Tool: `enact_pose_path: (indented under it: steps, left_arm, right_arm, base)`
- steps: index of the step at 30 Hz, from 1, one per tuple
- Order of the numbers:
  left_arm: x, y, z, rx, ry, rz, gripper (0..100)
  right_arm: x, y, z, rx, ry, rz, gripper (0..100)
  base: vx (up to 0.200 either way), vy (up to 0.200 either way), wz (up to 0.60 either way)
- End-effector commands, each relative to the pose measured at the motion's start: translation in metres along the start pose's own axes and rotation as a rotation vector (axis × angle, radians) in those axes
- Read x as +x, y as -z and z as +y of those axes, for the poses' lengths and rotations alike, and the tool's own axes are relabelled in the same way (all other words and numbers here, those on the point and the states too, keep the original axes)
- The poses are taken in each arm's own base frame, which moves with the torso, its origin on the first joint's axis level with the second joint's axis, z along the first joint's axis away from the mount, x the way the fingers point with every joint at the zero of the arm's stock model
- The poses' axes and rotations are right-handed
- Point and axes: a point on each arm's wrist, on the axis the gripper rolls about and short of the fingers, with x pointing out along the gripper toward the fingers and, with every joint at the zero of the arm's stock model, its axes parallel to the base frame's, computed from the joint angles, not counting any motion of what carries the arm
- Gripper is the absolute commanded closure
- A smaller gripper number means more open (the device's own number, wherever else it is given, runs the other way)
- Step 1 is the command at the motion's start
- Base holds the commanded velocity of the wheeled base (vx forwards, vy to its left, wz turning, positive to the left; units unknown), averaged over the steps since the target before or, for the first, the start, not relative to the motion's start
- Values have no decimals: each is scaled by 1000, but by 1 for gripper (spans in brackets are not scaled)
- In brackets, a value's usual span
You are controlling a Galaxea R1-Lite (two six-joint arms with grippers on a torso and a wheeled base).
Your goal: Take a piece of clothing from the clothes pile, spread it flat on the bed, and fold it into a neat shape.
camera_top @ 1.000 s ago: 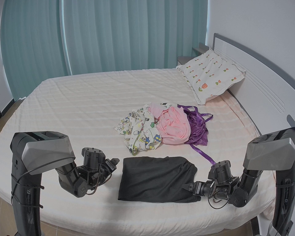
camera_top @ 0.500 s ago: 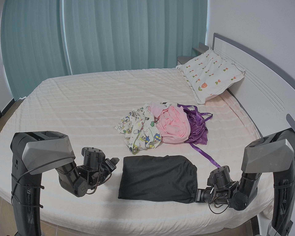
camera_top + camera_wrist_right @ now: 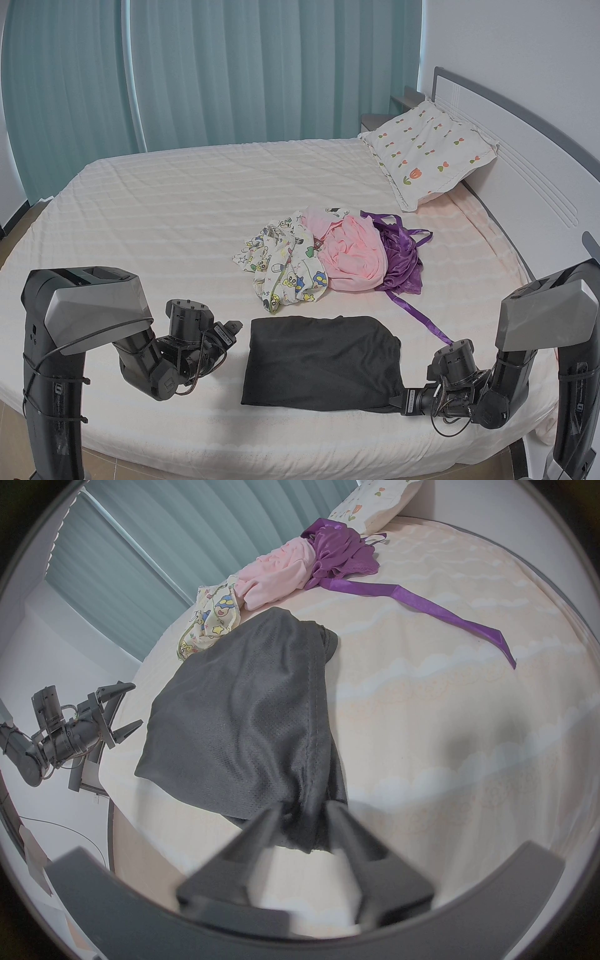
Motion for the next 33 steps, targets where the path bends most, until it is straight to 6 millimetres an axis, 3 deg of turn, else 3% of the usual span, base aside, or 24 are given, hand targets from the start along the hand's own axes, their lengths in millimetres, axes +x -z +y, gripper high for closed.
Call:
enact_pose_path:
  steps: [1,8,11,12,15,16,17,24,29,33]
  left_arm:
    - [-1,-1,-1,-1,3,-2,0]
    - [-36,-36,-30,14,101,-98,0]
    - [-52,-48,-37,52,126,-133,0]
    - [-68,-59,-43,76,151,-170,0]
    - [-96,-67,-48,104,168,-208,0]
    - [-98,-67,-48,106,167,-211,0]
    - [-120,-72,-50,115,180,-246,0]
    - [-199,-75,-39,143,227,-325,0]
    - [-236,-69,-22,134,215,-396,0]
    - [-274,-65,-10,124,211,-515,0]
  right_arm:
    - [-6,-6,1,2,-8,-26,0]
    - [-32,-49,3,37,-36,-205,0]
    - [-41,-55,0,58,-31,-249,0]
    - [-57,-60,0,78,-11,-309,0]
    - [-81,-69,4,102,6,-436,0]
    - [-83,-70,5,102,6,-445,0]
    - [-102,-75,9,104,10,-530,0]
    - [-165,-78,16,104,-8,-716,0]
    - [-198,-81,16,67,23,-852,0]
    - [-233,-65,12,36,43,-941,0]
  base:
    - [0,0,0]
    - [0,0,0]
    - [0,0,0]
    - [0,0,0]
    - [0,0,0]
    - [0,0,0]
    - [0,0,0]
    - [0,0,0]
    - [0,0,0]
    - [0,0,0]
